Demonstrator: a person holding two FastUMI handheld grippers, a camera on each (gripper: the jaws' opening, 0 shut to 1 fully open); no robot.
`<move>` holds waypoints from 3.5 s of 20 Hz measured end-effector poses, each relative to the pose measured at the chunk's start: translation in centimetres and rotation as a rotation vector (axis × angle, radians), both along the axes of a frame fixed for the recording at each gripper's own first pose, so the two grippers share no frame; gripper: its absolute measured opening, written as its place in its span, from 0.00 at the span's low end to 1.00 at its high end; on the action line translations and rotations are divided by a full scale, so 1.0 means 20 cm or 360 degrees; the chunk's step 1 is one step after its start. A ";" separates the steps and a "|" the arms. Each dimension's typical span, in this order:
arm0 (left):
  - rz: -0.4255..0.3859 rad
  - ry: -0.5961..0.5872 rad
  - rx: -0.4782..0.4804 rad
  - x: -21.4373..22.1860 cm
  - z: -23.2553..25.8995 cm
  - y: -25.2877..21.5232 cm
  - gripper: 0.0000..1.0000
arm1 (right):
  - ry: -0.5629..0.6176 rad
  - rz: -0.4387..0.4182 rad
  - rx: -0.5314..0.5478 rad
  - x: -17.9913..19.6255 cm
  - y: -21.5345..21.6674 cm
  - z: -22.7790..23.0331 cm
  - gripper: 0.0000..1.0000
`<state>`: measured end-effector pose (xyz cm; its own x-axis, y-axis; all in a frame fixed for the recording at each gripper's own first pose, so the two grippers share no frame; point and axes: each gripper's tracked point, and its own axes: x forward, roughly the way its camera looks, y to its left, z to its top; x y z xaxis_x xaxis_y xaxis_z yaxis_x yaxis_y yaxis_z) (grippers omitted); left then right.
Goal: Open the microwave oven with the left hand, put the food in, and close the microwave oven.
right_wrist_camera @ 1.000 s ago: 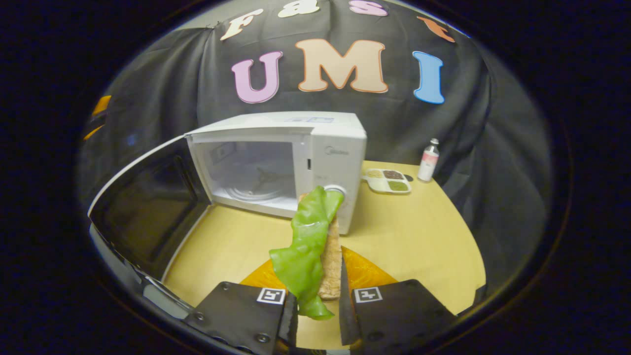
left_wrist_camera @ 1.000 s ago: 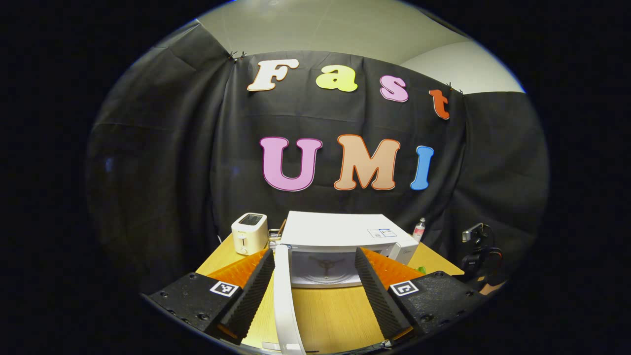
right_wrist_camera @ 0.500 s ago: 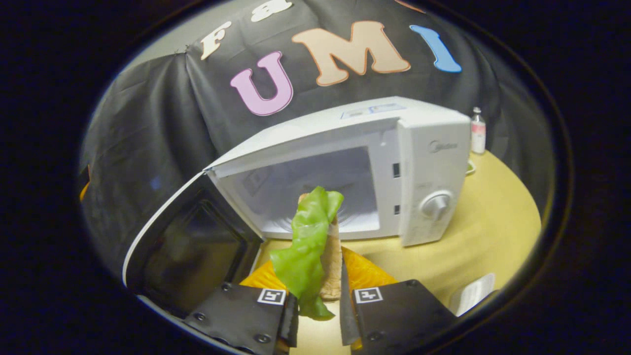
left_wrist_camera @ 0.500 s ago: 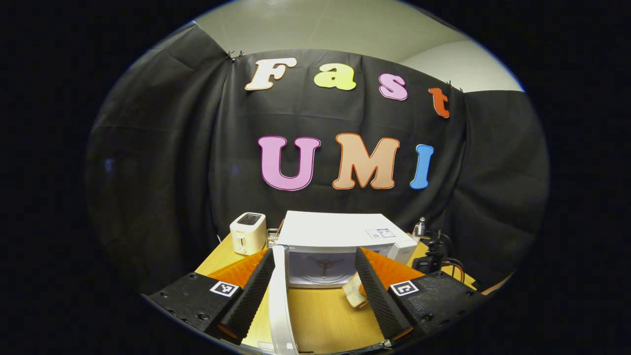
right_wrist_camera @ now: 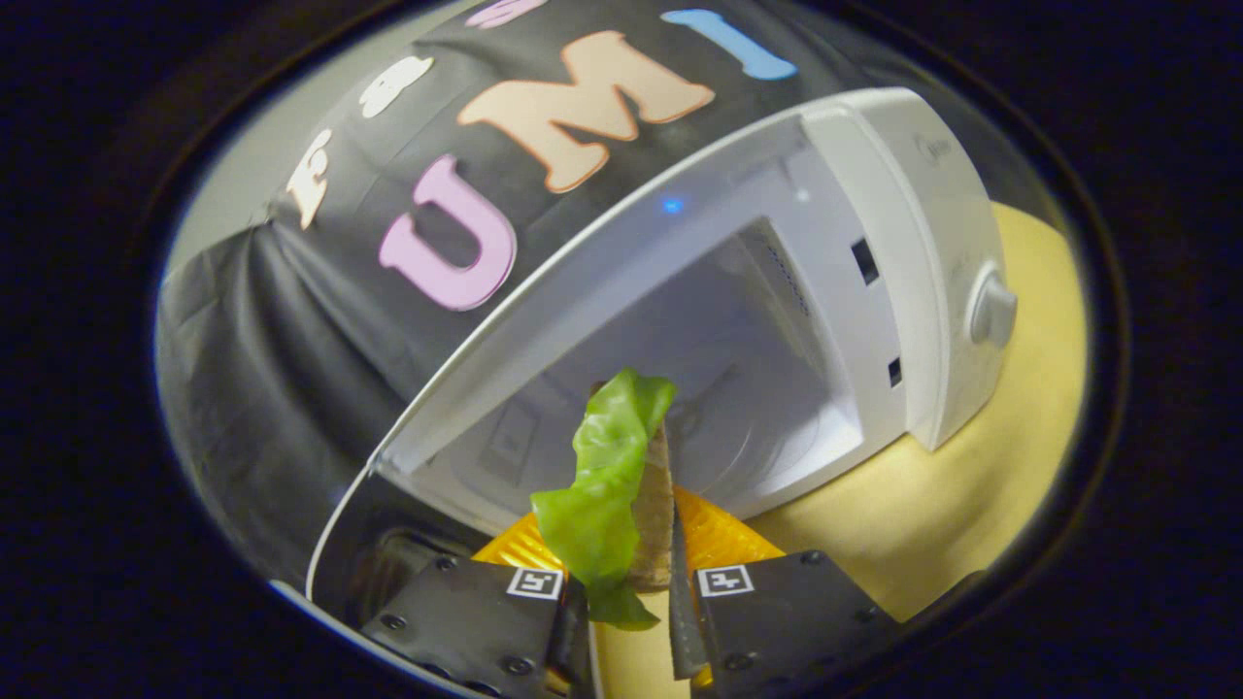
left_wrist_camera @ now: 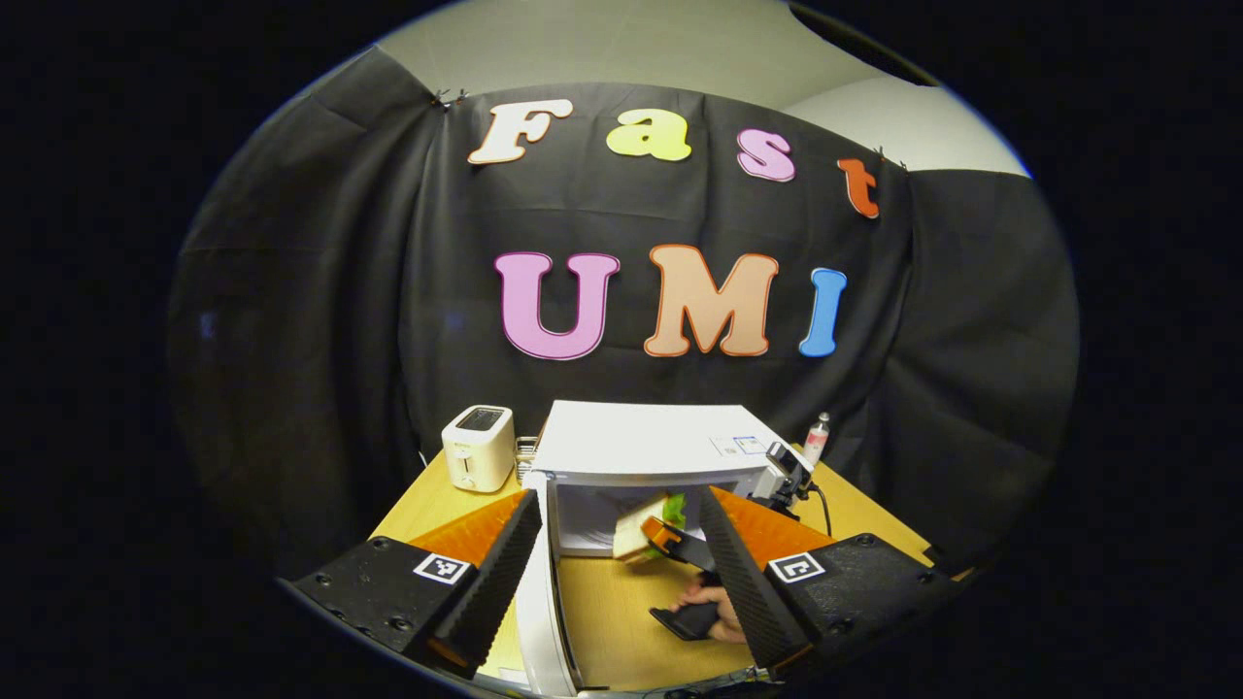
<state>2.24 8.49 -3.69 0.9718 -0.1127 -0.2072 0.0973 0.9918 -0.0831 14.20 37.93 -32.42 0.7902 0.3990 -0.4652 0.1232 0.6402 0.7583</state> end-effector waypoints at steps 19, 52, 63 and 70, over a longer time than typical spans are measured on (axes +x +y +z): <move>0.0042 0.0140 0.0031 -0.13 -0.12 0.05 0.96 | 0.0047 -0.0427 0.0003 0.32 0.05 -0.26 0.51; -0.0041 0.0096 -0.0071 -0.38 -0.22 0.12 0.96 | -0.0798 0.0505 -0.1063 -0.44 -0.39 0.45 1.00; 0.0187 0.0044 0.0016 -0.45 -0.36 0.49 0.28 | -0.0829 0.0190 -0.1100 -0.73 -0.89 0.98 0.97; 0.0475 0.0234 0.0012 -0.47 -0.69 0.80 0.01 | -0.0896 0.0028 -0.1176 -0.74 -1.08 1.23 0.96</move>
<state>-7.16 24.54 -17.43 0.9214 0.1747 -0.3472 -0.2103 0.9753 -0.0673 -0.67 16.25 -7.77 0.9734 0.1681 -0.1560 -0.1533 0.9829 0.1023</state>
